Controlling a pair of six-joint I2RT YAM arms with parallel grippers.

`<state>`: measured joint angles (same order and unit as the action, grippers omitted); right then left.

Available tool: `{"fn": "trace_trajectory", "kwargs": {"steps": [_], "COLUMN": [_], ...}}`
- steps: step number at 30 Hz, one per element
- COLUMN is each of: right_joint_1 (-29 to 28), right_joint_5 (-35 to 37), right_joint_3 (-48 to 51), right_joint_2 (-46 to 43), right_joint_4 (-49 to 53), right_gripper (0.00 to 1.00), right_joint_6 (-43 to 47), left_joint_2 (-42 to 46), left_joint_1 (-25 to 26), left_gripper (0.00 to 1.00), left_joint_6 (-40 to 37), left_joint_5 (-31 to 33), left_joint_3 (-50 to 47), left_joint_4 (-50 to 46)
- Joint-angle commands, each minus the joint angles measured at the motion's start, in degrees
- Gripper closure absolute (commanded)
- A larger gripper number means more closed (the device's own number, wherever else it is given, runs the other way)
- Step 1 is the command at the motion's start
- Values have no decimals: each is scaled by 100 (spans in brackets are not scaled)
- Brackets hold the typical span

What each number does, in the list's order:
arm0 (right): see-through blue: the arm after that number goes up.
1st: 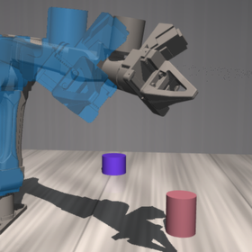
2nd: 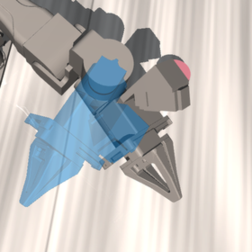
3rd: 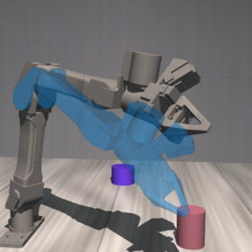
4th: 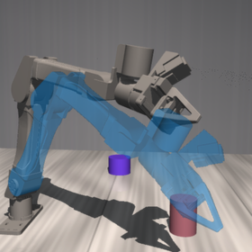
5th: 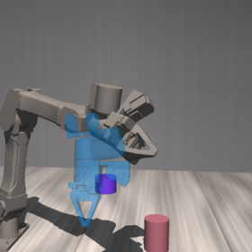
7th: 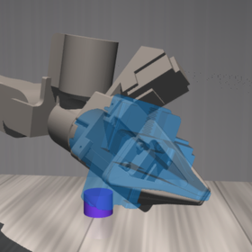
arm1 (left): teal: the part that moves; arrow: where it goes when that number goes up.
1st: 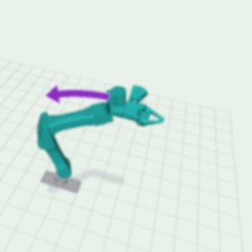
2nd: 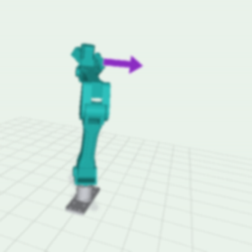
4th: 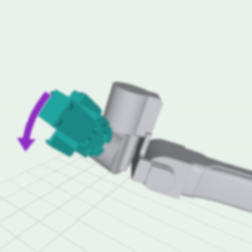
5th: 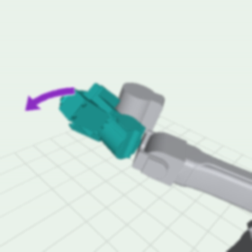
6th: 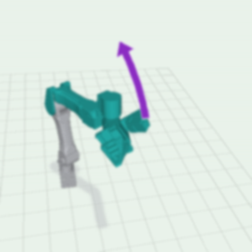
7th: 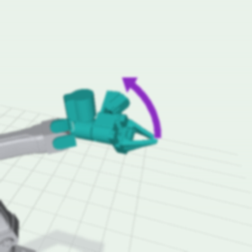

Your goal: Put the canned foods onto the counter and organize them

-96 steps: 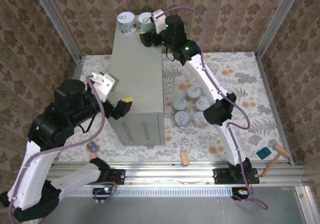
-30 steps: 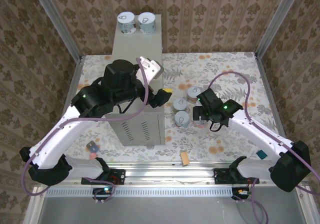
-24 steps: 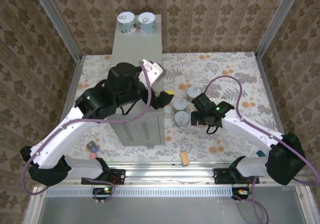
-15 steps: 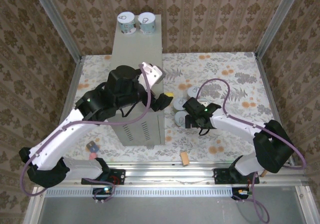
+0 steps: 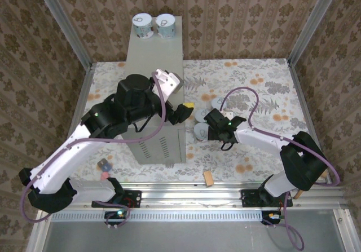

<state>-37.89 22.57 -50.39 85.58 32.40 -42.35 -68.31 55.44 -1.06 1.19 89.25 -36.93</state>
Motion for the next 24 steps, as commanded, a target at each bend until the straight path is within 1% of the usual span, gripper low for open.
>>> {"fn": "trace_trajectory", "kwargs": {"steps": [1,5,11,15,17,24], "right_joint_1": [-22,-9,-8,51,71,89], "right_joint_5": [296,353,415,429,424,413], "right_joint_3": [239,288,398,430,434,347], "right_joint_2": [44,-40,-257,-236,-248,-277], "right_joint_4": [21,38,-3,-21,-80,-129], "right_gripper": [9,9,6,7,9,21], "right_joint_6": [-122,-135,-79,-20,28,209], "left_joint_2": [-59,-106,-154,-165,-171,-206], "left_joint_1": [24,19,20,19,19,21], "left_gripper": [0,0,0,0,0,0], "left_joint_6": [0,1,9,13,3,-8], "left_joint_5": [54,18,4,-18,-22,-5], "left_joint_3": [-13,17,30,52,77,123], "left_joint_4": [91,98,118,126,111,37]}}
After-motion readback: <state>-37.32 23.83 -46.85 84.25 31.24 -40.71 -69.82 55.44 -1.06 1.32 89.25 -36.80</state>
